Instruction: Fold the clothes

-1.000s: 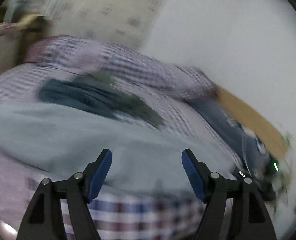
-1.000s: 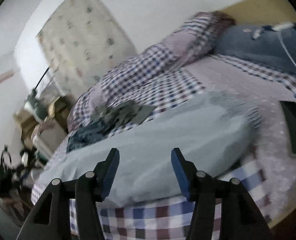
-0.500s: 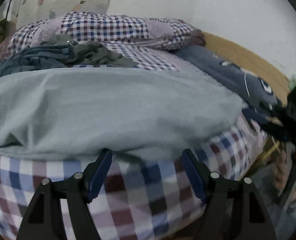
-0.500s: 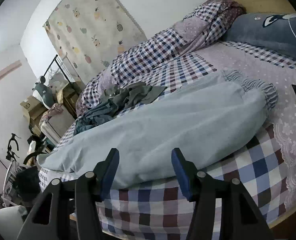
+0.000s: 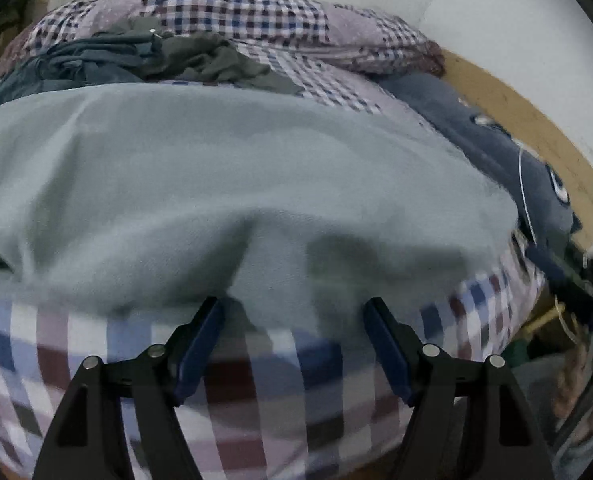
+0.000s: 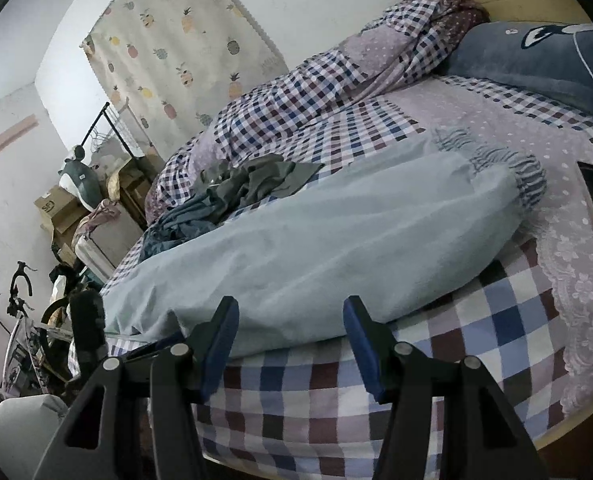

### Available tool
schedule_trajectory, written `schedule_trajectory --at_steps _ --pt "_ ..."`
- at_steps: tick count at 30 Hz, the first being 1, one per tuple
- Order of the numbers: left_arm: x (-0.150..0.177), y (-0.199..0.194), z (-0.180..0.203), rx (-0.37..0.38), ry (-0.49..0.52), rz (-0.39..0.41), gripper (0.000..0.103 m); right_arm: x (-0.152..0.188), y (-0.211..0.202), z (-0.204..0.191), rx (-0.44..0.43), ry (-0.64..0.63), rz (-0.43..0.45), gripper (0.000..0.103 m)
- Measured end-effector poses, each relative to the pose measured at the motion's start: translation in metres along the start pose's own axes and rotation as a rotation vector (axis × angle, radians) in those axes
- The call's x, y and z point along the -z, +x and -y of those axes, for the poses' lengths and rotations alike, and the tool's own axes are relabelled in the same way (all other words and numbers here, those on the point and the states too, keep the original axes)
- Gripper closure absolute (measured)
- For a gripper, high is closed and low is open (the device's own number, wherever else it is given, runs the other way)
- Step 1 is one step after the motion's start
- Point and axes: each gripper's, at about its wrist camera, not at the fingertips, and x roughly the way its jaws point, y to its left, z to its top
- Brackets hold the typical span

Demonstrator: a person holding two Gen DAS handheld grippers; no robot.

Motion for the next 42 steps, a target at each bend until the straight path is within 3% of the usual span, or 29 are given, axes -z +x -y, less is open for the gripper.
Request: schedule_trajectory --at_steps 5,11,15,17,22,30,38,42 --pt "0.000 0.004 0.008 -0.034 0.076 0.026 0.026 -0.001 -0.004 0.009 -0.013 0.048 0.013 0.044" --pt "-0.005 -0.004 -0.009 -0.012 0.002 0.080 0.026 -0.001 -0.005 0.005 -0.029 0.033 0.010 0.044" --pt "0.000 -0.023 -0.008 -0.082 0.040 0.137 0.026 -0.001 -0.006 0.003 -0.027 0.019 0.010 0.044" --pt "-0.004 -0.024 -0.020 -0.074 0.000 0.136 0.026 -0.002 -0.006 0.005 -0.032 0.031 0.015 0.044" --pt "-0.015 -0.024 -0.051 0.024 -0.158 0.148 0.030 -0.003 0.002 -0.002 -0.063 0.014 -0.012 0.043" --pt "-0.030 -0.025 -0.095 0.287 -0.396 0.192 0.033 0.016 0.042 -0.063 -0.081 -0.268 -0.121 0.043" --pt "-0.036 -0.034 -0.109 0.462 -0.465 0.228 0.033 0.040 0.101 -0.121 -0.069 -0.529 -0.173 0.044" --pt "-0.032 -0.039 -0.115 0.461 -0.444 0.233 0.033 0.039 0.137 -0.130 0.003 -0.594 -0.198 0.047"
